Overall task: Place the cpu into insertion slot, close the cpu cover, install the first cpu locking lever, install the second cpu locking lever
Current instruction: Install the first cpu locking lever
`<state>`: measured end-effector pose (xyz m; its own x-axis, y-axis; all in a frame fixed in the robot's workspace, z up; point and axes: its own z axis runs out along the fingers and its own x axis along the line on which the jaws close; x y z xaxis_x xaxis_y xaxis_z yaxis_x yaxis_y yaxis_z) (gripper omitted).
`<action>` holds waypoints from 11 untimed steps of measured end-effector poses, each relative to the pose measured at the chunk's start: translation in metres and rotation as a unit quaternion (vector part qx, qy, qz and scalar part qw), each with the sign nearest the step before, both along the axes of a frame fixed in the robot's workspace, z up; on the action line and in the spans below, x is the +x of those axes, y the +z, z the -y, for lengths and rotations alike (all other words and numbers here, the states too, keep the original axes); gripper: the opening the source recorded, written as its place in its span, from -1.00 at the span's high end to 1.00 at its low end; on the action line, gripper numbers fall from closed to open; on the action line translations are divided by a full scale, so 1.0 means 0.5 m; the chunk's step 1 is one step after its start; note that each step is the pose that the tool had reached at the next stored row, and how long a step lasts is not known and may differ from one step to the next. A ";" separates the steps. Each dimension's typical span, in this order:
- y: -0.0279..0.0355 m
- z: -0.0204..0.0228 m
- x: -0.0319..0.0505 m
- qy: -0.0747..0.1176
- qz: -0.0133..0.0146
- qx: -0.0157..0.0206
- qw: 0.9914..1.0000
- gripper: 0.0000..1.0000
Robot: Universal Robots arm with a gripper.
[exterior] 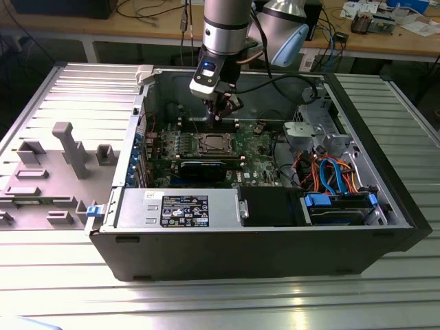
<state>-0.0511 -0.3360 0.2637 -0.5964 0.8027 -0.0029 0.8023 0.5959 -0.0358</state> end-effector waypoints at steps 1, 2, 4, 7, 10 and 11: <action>0.000 0.0000 0.000 0.001 0.000 0.000 1.000 0.79; 0.000 0.0000 0.000 0.002 0.000 0.000 1.000 0.79; 0.000 0.0000 0.000 0.004 0.000 0.000 1.000 0.79; 0.000 0.0000 0.000 0.007 0.000 0.000 1.000 0.79; 0.000 0.0000 0.000 0.011 0.000 0.000 1.000 0.79; 0.000 0.0000 0.000 0.011 0.000 0.000 1.000 0.79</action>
